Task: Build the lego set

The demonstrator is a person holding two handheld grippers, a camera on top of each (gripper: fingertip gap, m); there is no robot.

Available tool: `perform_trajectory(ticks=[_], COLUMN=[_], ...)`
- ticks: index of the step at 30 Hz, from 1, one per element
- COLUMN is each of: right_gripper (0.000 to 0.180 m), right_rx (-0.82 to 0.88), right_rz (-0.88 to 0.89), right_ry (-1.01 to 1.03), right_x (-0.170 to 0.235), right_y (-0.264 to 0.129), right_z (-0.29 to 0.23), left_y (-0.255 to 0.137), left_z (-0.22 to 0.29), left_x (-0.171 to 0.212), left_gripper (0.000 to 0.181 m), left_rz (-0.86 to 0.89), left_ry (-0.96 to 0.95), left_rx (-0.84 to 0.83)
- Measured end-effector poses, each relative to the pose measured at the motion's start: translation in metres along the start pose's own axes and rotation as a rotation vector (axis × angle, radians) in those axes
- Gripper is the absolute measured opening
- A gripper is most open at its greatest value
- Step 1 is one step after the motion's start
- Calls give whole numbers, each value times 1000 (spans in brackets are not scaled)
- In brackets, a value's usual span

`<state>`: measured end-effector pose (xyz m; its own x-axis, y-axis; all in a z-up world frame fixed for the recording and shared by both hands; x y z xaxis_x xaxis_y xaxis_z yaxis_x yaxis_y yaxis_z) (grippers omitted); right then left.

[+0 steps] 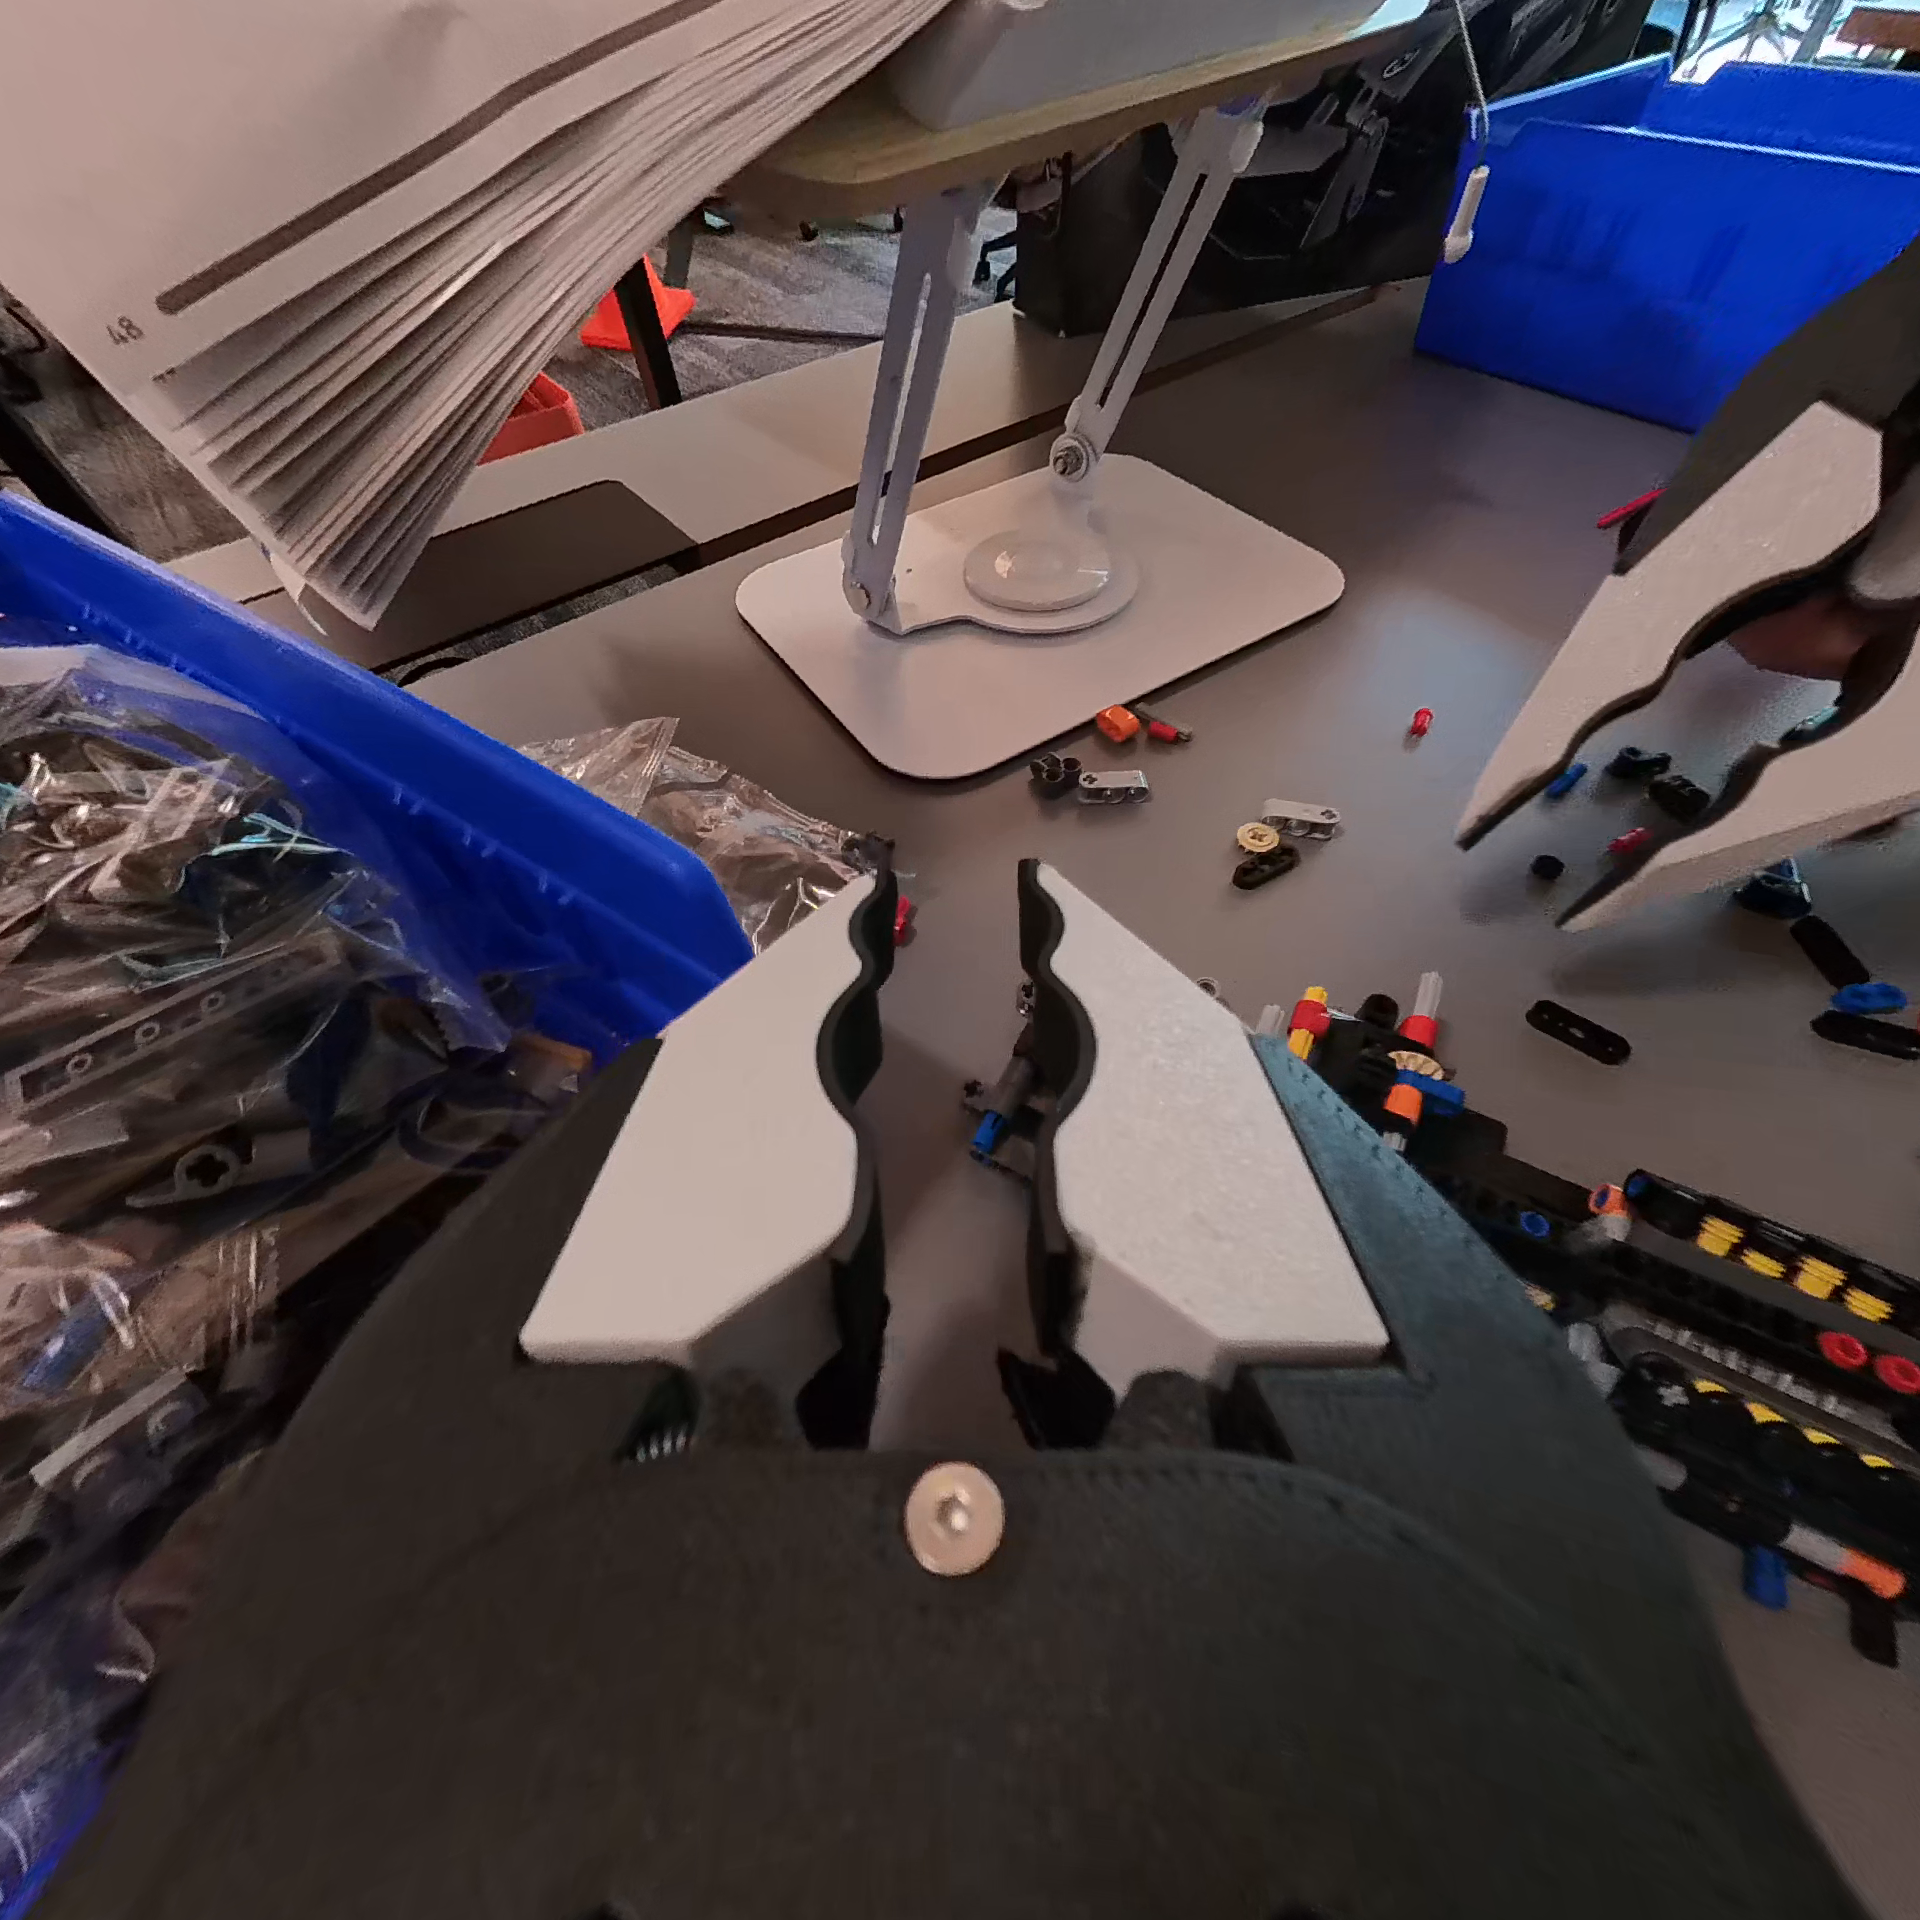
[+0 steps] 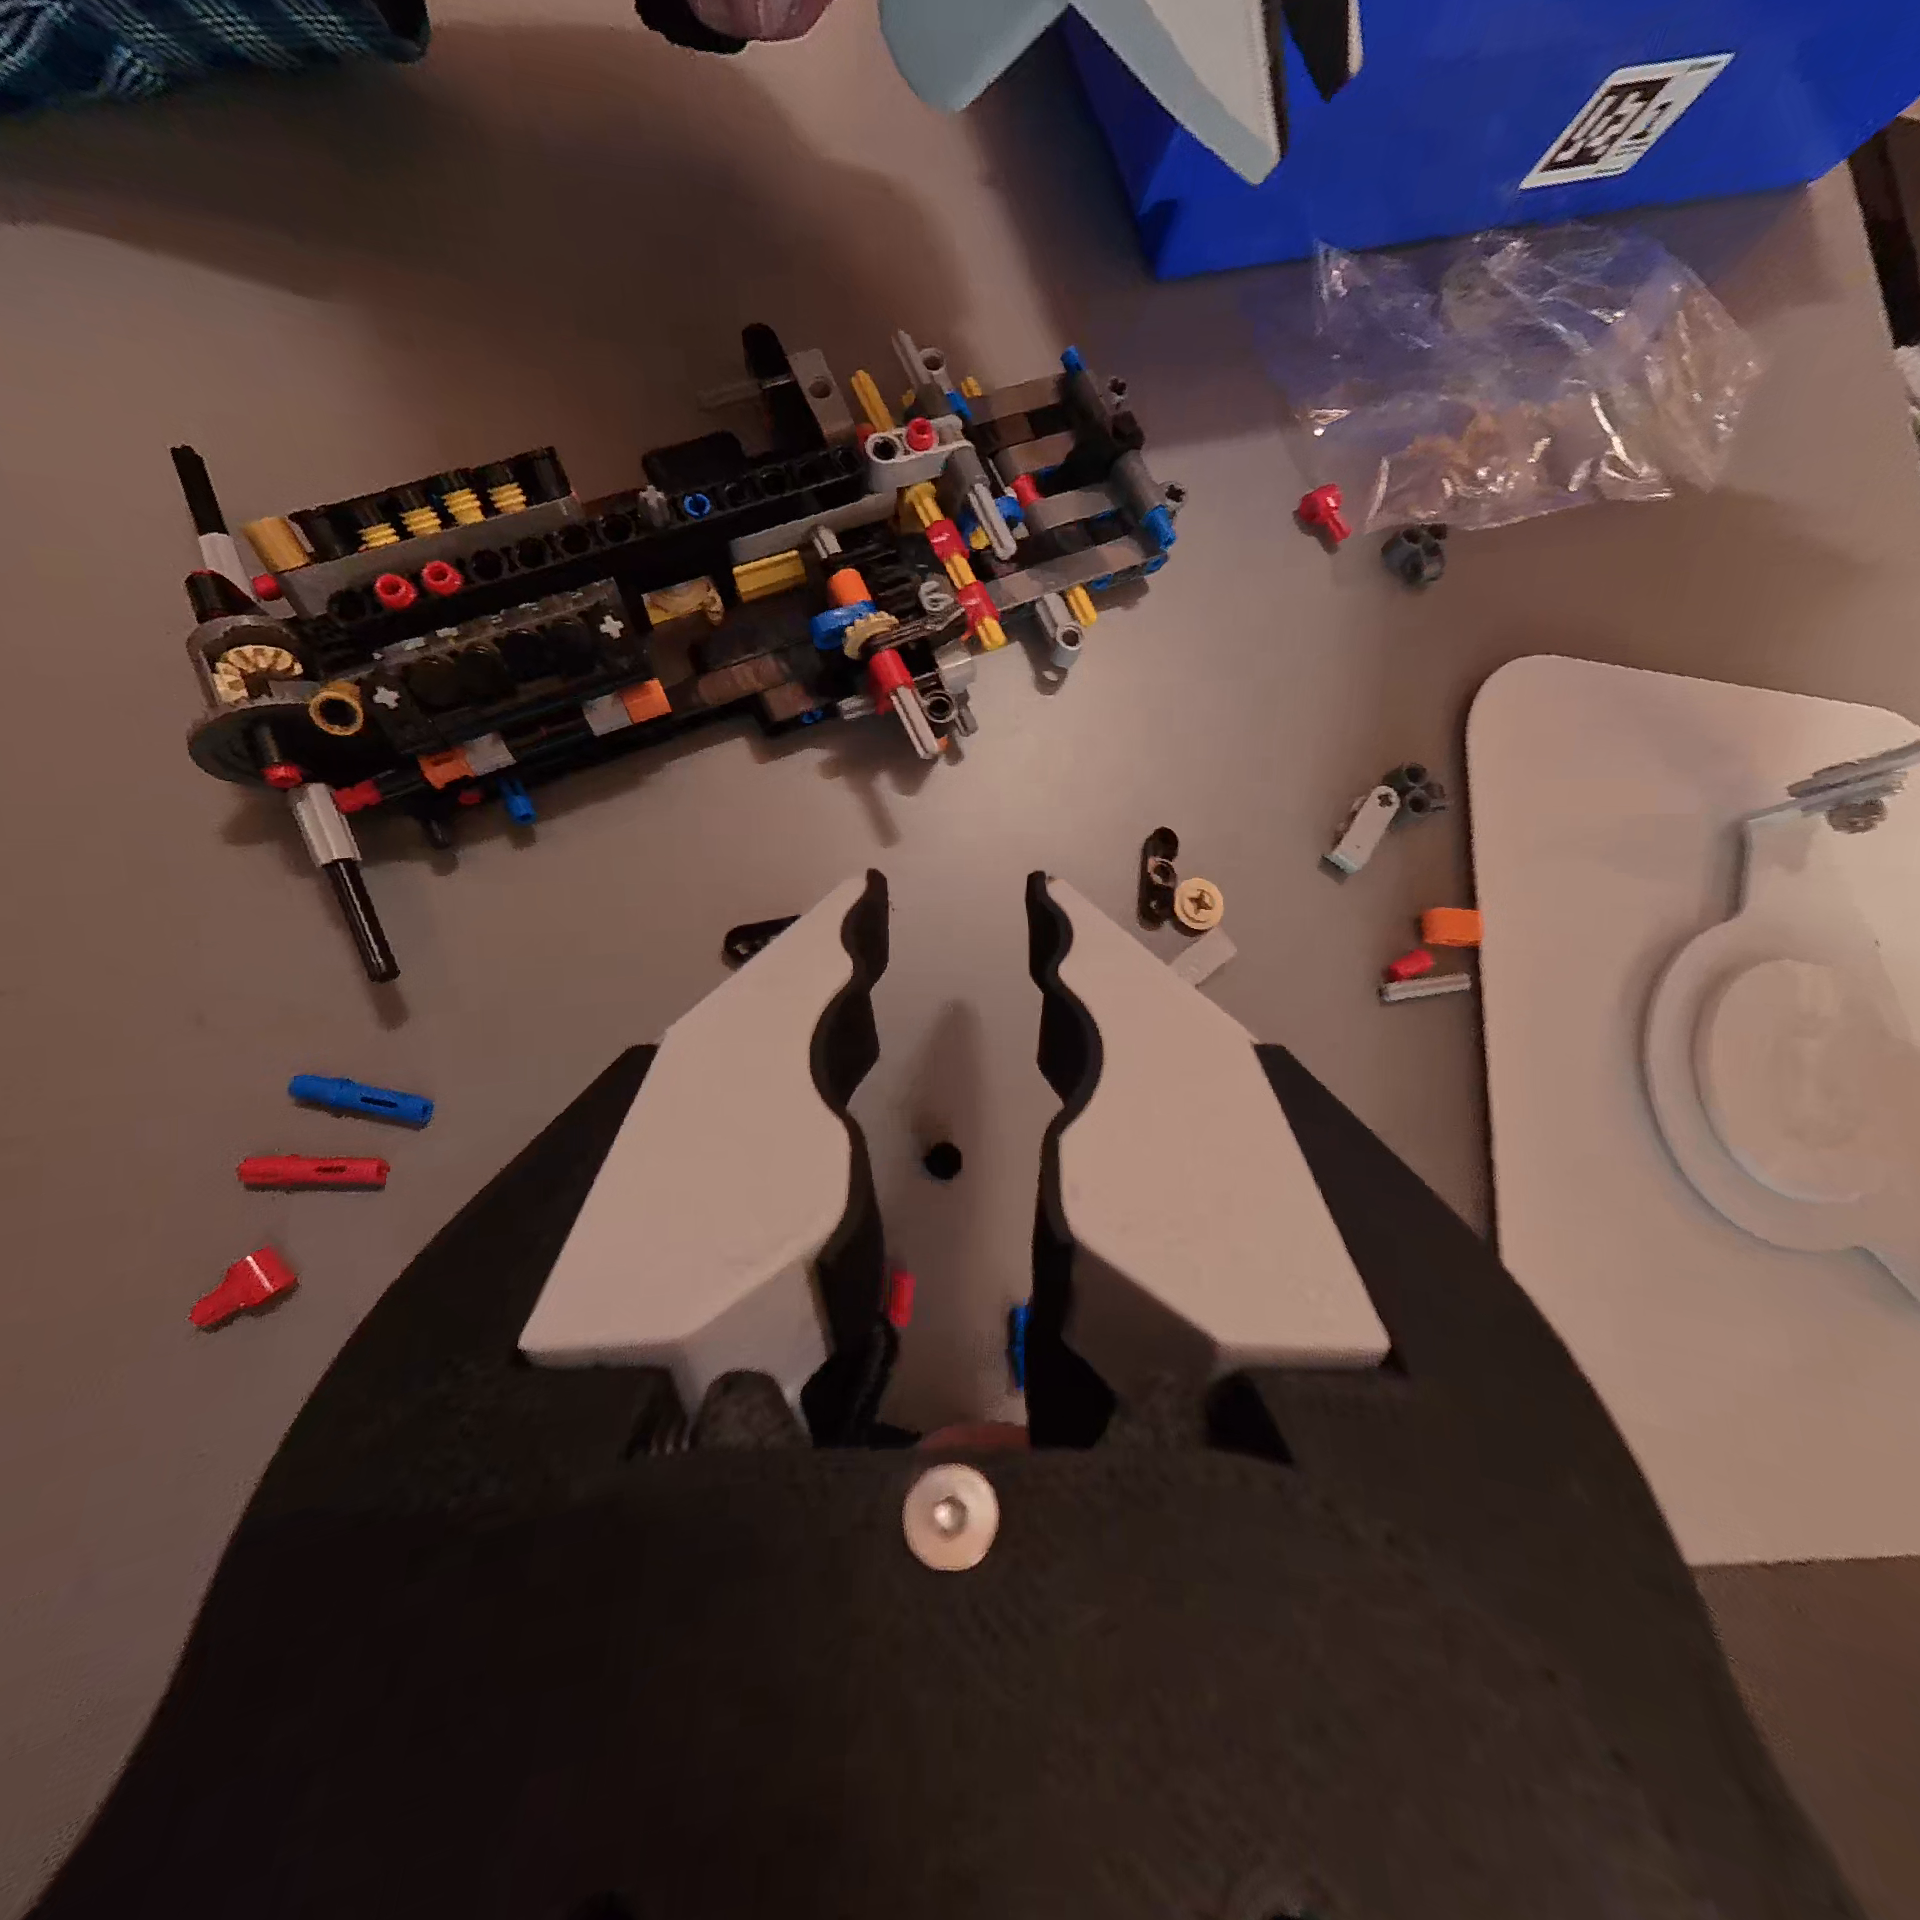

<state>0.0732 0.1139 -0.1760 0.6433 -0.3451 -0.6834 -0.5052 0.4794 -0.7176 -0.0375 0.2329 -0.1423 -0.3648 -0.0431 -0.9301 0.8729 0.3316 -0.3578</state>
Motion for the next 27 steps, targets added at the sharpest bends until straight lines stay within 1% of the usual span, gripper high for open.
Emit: perform_trajectory(ticks=[11,19,27], right_gripper=[26,25,24], right_rx=[-136,-172,-190], right_rz=[-5,7,4], right_ry=[-4,41,40], right_x=[-7,-7,-5], right_y=[18,19,22], right_z=[-27,-26,-30], left_y=[4,6,9], left_z=[2,4,5], left_x=[5,8,13], left_gripper=[22,22,22], left_rz=[-29,-50,-77], left_ry=[0,3,-1], left_rx=[17,30,37])
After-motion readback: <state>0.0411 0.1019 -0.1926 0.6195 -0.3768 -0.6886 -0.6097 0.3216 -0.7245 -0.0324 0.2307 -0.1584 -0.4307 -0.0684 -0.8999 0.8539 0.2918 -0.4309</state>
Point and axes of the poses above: each gripper's, where its closed fingertips meet, y out along the fingers, x out of its underside, z = x × y across the jaws, the point moved 3 cm from there along -y, back along the fingers, and after that the axes turned 3 degrees about y, right-handed, at the moved point
